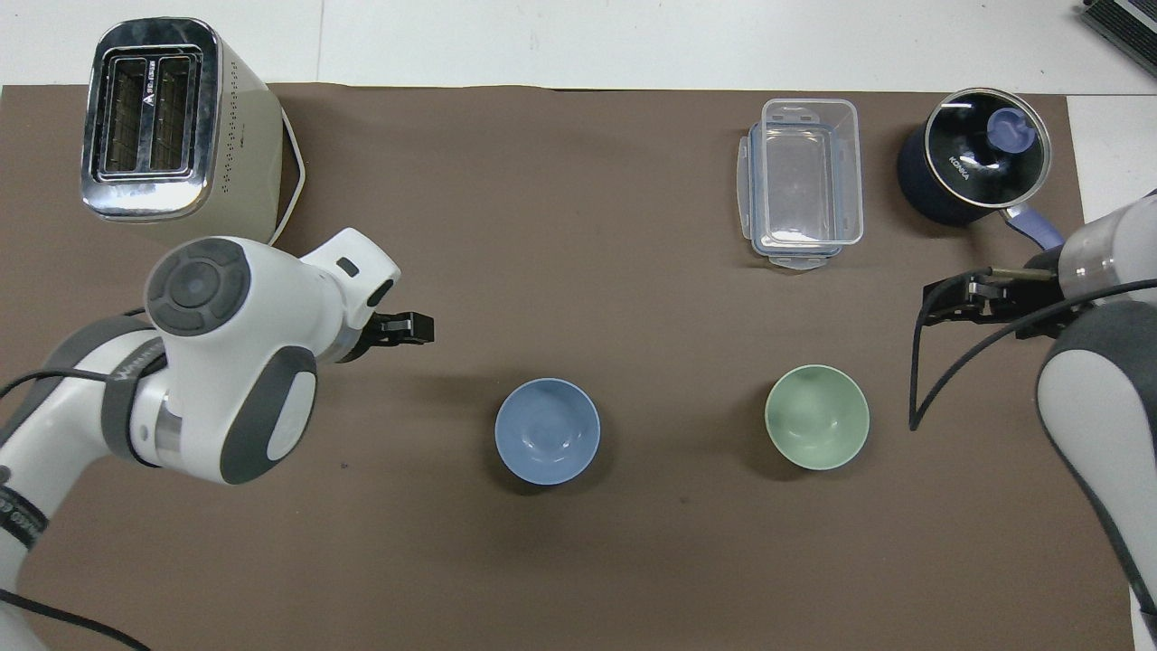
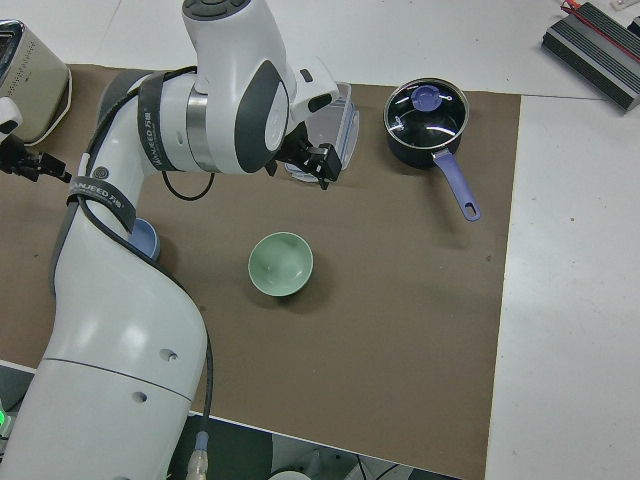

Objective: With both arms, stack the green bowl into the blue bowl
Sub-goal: 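Release the blue bowl with the left gripper while the right gripper reaches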

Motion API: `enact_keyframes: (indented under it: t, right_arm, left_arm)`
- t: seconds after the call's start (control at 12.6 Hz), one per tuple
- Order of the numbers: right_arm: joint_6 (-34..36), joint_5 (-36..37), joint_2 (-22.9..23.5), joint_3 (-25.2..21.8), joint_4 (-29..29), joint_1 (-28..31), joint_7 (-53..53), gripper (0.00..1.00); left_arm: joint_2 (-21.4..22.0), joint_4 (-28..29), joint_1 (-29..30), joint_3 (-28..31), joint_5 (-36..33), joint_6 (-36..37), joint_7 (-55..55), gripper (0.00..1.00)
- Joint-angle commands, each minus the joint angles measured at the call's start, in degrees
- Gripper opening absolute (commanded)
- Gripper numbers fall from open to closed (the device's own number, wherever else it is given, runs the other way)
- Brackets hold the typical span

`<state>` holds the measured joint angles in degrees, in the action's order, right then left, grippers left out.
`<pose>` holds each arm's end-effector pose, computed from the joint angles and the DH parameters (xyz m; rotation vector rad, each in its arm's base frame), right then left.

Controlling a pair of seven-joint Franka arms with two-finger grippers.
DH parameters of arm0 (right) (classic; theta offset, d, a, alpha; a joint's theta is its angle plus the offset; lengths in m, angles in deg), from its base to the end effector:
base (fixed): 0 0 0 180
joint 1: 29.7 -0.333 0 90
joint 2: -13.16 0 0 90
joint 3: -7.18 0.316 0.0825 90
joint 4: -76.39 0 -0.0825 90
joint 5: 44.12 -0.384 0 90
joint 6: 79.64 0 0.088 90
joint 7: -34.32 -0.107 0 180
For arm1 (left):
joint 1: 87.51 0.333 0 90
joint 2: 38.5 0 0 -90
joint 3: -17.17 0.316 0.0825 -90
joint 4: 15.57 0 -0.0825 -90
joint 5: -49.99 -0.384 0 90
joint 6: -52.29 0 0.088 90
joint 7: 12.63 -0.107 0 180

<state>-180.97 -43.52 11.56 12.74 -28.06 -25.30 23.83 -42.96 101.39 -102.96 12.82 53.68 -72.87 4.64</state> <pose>0.5514 0.0108 0.5369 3.1157 -0.2509 -0.0394 0.5379 -0.1955 0.4110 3.0634 -0.0128 0.0659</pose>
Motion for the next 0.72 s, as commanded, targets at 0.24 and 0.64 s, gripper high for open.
enact_keyframes:
  t: [0.24, 0.64]
  right_arm:
    - [-13.5, -0.6, -1.2, 0.4, -15.0, -2.4, 0.7, 1.00]
    - [-22.0, -0.6, -1.1, 0.4, -24.5, -2.3, 2.1, 1.00]
  left_arm:
    - [0.3, -9.9, 11.6, -0.5, 0.5, 13.9, -11.8, 1.00]
    - [0.3, -18.9, 17.5, 0.0, 0.4, 23.4, -18.6, 1.00]
